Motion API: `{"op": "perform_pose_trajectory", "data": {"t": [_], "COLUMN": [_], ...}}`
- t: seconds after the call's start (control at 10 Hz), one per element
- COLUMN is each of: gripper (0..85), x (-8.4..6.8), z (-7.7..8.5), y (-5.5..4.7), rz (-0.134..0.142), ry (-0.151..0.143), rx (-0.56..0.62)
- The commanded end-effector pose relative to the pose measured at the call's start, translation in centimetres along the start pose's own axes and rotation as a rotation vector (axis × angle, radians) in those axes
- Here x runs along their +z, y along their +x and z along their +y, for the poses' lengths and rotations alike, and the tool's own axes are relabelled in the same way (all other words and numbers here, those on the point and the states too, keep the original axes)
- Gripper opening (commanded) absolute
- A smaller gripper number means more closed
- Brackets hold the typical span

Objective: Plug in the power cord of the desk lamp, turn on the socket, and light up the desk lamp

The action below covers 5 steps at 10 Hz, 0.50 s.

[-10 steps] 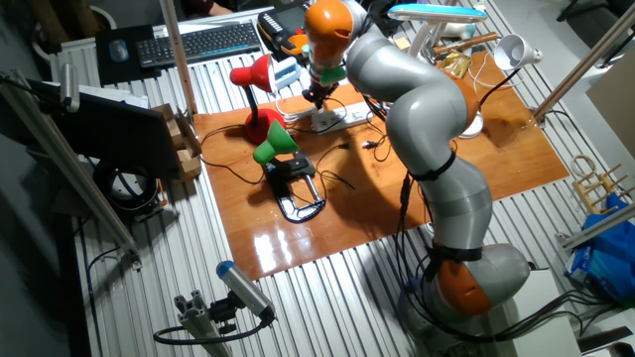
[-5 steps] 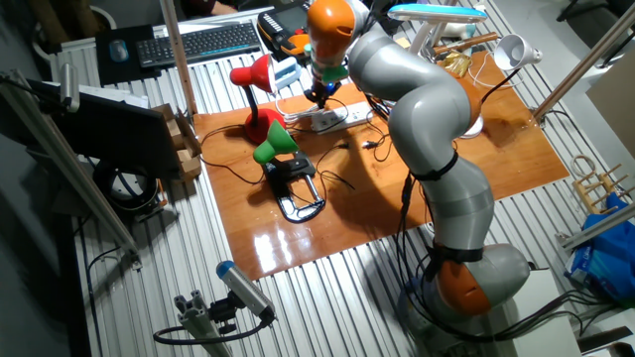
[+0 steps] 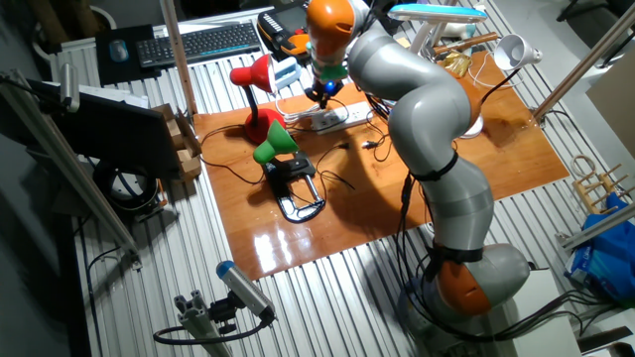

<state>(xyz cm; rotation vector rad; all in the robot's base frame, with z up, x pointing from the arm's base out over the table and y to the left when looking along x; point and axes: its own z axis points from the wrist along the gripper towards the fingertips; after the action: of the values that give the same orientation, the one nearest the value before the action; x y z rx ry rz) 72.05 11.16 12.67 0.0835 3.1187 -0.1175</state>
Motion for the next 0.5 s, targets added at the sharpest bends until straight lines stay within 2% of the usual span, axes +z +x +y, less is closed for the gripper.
{"op": "perform_pose_trajectory", "data": {"t": [0.0, 0.2, 0.3, 0.4], "gripper": [0.0, 0.0, 0.0, 0.0], "x": [-0.05, -0.18, -0.29, -0.13], "z": [-0.06, -0.1, -0.25, -0.73], "y": [-0.02, 0.09, 0.21, 0.52], "rz": [0.007, 0.017, 0.021, 0.032], "ry": [-0.005, 0.023, 0.019, -0.007], "rx": [0.05, 0.128, 0.157, 0.171]}}
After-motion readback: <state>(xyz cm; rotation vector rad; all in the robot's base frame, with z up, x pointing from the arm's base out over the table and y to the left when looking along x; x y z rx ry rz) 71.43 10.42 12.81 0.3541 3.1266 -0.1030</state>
